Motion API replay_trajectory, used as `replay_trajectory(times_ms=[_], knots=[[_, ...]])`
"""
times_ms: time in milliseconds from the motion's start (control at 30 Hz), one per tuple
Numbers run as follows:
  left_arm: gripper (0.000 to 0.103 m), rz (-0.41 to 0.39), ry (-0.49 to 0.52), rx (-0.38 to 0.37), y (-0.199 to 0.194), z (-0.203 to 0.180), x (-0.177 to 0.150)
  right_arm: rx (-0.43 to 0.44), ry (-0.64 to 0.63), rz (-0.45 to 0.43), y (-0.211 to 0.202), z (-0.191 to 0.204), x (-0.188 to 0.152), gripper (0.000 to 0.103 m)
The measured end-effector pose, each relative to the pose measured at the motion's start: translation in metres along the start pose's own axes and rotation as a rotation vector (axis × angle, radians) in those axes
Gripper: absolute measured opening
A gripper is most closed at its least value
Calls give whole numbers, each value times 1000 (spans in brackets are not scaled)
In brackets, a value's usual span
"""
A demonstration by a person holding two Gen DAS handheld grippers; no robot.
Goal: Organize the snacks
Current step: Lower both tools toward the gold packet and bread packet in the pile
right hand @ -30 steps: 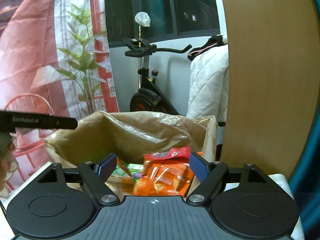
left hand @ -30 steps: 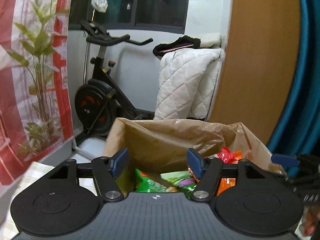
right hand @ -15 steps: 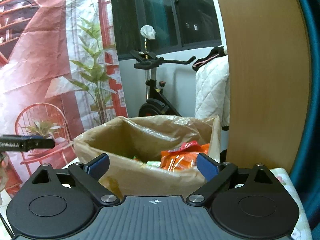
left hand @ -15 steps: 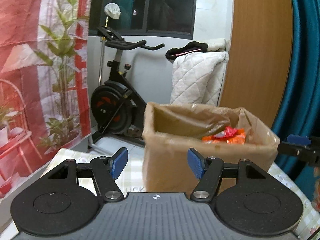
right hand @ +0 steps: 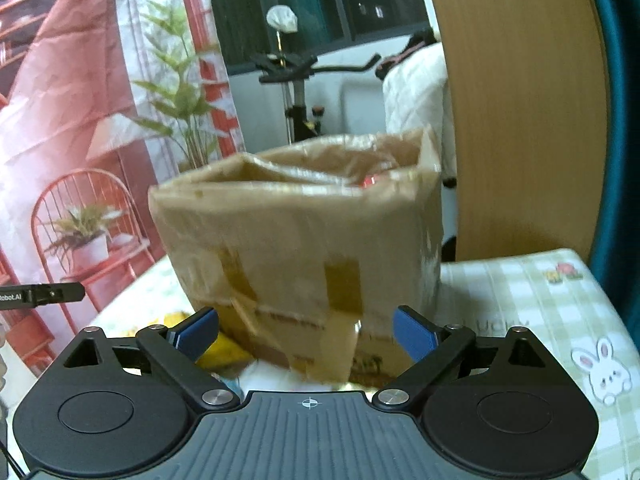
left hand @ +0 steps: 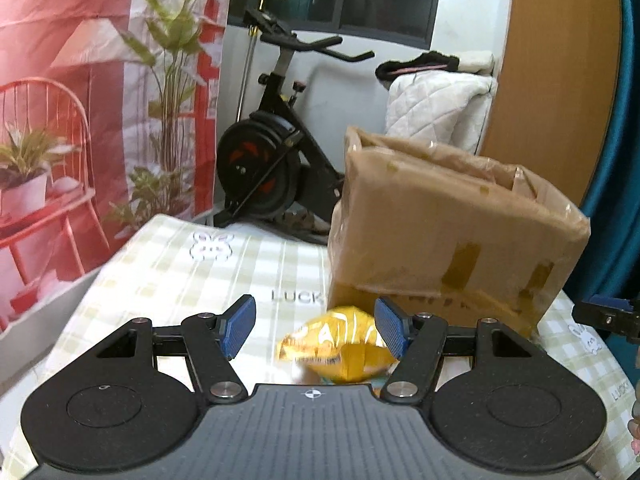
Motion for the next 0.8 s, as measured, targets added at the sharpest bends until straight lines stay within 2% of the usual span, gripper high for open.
replay_trajectory(times_ms=[167, 533, 800], knots=[[68, 17, -18, 7, 3, 4, -14, -20, 8, 49, 6, -4, -25, 93], [68, 64, -47, 23, 12, 3, -35, -75, 3, 104, 23, -20, -56, 92], [68, 97, -54, 21, 16, 2, -45, -106, -9, 161, 38, -38, -78, 86]])
Point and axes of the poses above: each gripper's, at about its wrist camera, not at the fingertips, and y roughly the way its jaws point, z to its left, x to its top, the point moved 8 cm from there along y, roughly the way its jaws point, and after that the axes turned 13 degrees about -x, right-handed, at the moved point
